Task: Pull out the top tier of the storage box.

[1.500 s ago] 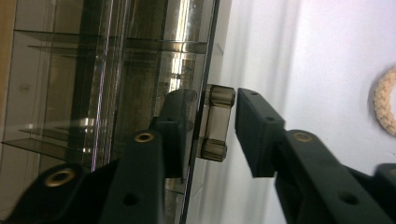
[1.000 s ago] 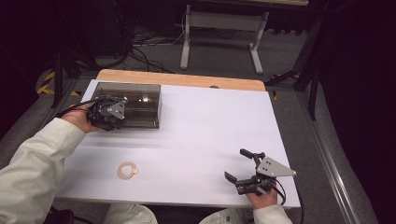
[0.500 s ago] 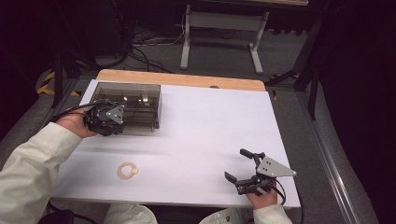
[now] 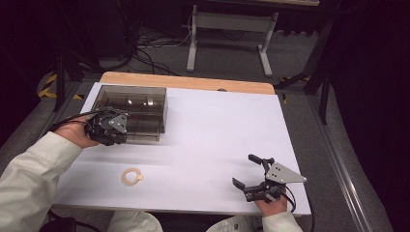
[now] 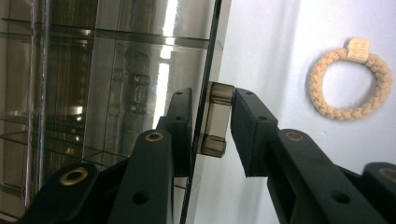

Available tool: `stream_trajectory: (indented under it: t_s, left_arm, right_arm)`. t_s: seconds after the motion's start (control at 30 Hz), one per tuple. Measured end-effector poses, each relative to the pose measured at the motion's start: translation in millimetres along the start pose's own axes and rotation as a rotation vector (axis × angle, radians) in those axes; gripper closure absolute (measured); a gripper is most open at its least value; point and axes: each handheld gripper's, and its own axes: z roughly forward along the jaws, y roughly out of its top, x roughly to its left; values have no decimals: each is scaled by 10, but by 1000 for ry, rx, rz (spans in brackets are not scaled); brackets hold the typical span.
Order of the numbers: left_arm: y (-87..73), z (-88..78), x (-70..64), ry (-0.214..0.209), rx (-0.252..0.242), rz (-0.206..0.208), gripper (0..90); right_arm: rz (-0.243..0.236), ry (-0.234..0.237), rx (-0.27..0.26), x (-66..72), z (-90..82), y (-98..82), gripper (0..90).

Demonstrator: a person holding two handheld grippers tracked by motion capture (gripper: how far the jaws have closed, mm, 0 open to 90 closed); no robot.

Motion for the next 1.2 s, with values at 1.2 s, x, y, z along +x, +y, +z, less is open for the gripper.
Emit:
stream_trajectory:
  t_s: [1.2]
  left_arm:
    - [-27, -244, -167, -12, -203, -100, 526]
  right_arm:
    - [-2, -7, -1, 6, -22, -5, 34]
